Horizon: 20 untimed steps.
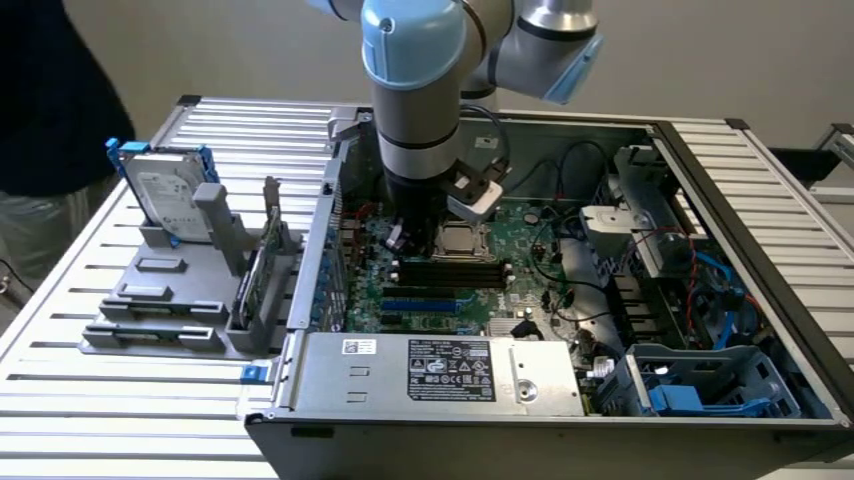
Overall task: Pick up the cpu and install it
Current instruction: 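Install the first cpu locking lever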
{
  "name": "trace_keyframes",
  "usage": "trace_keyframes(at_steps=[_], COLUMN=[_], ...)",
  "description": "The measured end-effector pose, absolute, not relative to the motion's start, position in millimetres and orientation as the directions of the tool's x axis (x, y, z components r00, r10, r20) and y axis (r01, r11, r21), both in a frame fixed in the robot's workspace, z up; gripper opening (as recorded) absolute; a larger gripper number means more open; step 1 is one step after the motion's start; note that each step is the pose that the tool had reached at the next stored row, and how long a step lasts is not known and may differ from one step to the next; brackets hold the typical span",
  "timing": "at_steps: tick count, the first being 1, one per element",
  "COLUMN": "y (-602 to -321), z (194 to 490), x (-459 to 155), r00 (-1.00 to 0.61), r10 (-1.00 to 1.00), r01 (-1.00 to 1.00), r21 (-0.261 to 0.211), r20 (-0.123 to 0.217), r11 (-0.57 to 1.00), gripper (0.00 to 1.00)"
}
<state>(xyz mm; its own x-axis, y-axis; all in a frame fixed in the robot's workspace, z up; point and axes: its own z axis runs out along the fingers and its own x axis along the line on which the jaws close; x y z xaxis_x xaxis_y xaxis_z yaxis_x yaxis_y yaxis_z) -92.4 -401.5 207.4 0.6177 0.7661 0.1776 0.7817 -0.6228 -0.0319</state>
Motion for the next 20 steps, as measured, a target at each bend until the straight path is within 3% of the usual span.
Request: trace_keyframes(at_steps=[20], y=[-395.7], z=[200.5], x=[-92.7], r00=[0.618], r10=[0.766], r01=[0.782], r21=[-0.032], r20=[0.177], r11=[-0.623], gripper=[0.11])
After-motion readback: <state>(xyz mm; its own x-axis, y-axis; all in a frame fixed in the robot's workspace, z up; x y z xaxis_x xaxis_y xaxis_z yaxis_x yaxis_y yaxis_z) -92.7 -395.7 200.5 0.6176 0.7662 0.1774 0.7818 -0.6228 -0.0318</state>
